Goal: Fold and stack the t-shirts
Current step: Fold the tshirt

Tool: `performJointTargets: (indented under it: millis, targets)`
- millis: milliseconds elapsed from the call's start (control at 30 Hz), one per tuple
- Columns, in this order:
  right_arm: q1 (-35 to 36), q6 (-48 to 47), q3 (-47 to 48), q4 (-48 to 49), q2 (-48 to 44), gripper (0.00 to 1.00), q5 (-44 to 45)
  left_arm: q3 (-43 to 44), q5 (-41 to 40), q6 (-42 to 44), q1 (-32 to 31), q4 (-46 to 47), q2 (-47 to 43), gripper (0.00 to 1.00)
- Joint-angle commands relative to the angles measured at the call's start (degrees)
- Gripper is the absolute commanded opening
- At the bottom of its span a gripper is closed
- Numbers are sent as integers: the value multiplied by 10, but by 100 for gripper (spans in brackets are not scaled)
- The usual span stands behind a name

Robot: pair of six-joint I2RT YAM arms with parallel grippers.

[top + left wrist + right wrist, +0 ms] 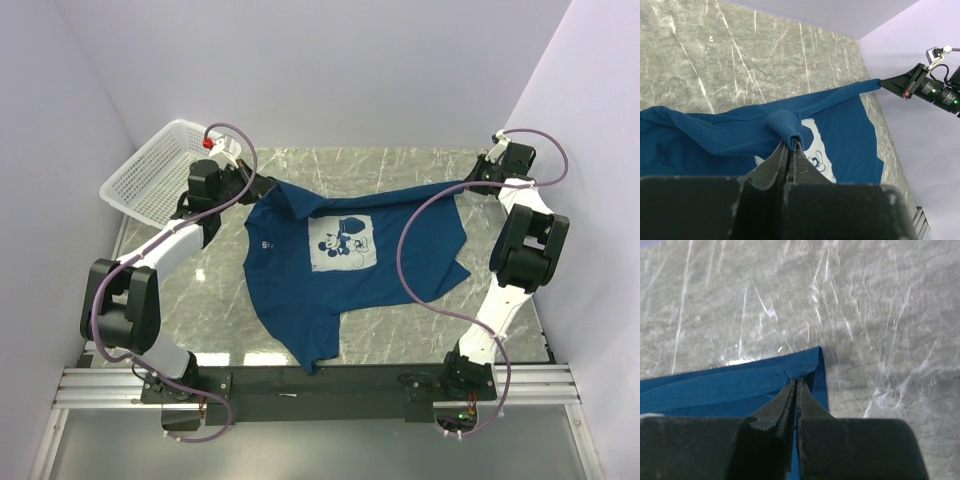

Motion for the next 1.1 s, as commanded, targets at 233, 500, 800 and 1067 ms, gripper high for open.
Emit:
performJointTargets:
  millis: [233, 500, 800, 1067]
  targets:
    - [-9, -5, -10, 14, -32, 5, -6, -12, 1, -3, -1, 22, -32, 1]
    - [-16, -11, -20, 4, -40, 15, -7, -27, 14, -12, -1, 25, -34, 1]
    - [-36, -7, -48, 0, -74, 55, 16, -51, 32, -26, -1, 31, -28, 0]
    - [-38, -54, -99, -5, -119, 61, -71, -54, 45, -28, -2, 32, -24, 1]
